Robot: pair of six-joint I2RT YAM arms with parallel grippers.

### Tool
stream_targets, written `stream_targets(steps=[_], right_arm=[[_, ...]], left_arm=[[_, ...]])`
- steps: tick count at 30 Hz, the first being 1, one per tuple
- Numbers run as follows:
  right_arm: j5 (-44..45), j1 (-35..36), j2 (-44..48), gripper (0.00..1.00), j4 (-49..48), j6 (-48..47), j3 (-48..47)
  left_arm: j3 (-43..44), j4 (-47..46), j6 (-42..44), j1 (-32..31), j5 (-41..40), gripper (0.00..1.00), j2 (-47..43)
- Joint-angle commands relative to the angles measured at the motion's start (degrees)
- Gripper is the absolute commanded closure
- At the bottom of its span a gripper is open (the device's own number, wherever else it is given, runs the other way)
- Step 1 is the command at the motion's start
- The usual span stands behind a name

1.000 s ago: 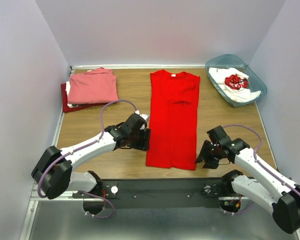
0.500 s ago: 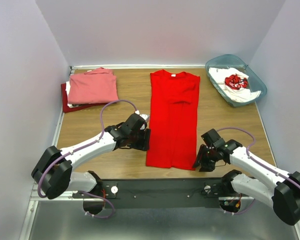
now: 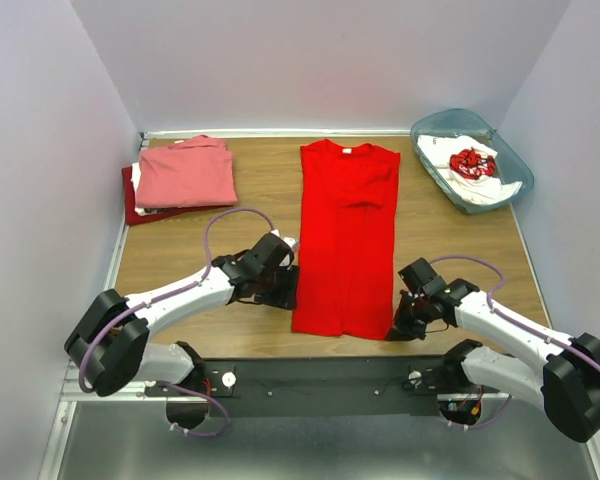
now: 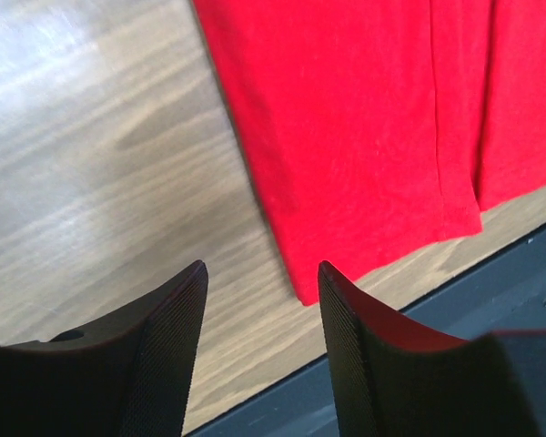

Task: Fold and stack the t-shirts
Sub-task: Fold the tshirt

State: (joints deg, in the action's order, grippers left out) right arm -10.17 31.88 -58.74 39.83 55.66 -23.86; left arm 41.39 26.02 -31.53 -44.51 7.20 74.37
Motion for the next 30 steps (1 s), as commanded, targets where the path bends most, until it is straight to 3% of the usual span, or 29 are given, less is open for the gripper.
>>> stream_targets(steps=[1, 18, 23, 28, 30], right_arm=[[1.3, 0.3, -0.5, 0.93, -1.0, 0.2, 2.1], [0.9, 0.4, -3.6, 0.94, -1.4, -1.9, 0.7], [1.1, 0.3, -3.8, 0.94, -1.3, -2.0, 0.6], [1.2, 0.4, -5.1, 0.94, -1.6, -2.4, 0.2], [1.1, 0.4, -5.6, 0.94, -1.9, -2.6, 0.0]], left_arm=[[-1.5, -0.6, -1.7, -1.3, 2.7, 0.43, 0.3], [-2.0, -2.1, -4.0, -5.3, 4.9, 0.51, 6.2], [-1.8, -2.5, -3.5, -5.7, 5.7, 0.61, 9.3], [-1.4, -2.6, -3.2, -6.1, 6.0, 0.62, 10.8], [-1.4, -2.7, -3.1, -6.4, 6.2, 0.67, 11.4]])
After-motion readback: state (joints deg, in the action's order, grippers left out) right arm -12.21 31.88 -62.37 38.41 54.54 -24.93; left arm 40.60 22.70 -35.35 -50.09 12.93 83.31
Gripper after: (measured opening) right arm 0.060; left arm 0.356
